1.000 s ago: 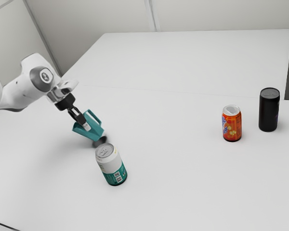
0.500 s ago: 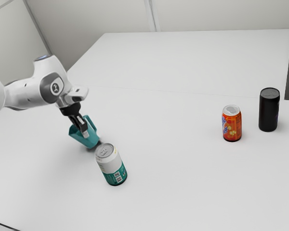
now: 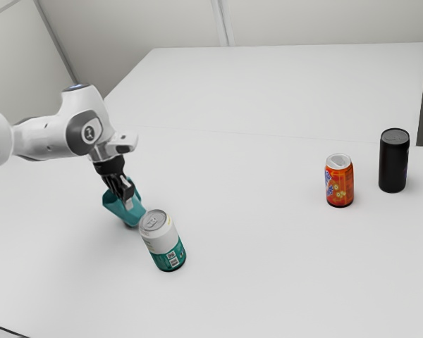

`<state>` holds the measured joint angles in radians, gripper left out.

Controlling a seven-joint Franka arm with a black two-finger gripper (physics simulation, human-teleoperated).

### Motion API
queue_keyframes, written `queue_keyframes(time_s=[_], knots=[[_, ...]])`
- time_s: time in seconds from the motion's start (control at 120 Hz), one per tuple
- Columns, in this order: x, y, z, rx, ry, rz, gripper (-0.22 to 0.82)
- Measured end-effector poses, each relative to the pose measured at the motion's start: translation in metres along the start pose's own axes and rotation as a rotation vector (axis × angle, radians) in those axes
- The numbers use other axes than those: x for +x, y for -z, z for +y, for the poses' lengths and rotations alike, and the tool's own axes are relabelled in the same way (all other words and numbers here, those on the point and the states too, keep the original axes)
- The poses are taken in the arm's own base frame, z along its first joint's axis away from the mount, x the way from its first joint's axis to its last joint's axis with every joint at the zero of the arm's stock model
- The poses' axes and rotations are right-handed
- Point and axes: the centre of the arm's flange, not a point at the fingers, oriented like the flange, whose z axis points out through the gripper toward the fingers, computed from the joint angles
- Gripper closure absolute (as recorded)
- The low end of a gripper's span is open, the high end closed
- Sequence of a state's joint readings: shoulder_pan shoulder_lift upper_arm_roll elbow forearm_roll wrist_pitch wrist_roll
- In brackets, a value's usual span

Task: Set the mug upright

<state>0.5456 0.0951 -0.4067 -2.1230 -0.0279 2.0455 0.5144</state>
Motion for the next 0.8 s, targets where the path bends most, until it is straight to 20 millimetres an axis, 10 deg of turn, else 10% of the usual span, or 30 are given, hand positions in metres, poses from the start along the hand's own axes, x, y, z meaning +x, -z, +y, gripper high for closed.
queue_keyframes(time_s=[0.508, 0.8], knots=[[0.003, -0.011, 0.004, 0.012, 0.090, -0.034, 0.76], [0.005, -0.003, 0.009, 0.025, 0.114, -0.017, 0.47]])
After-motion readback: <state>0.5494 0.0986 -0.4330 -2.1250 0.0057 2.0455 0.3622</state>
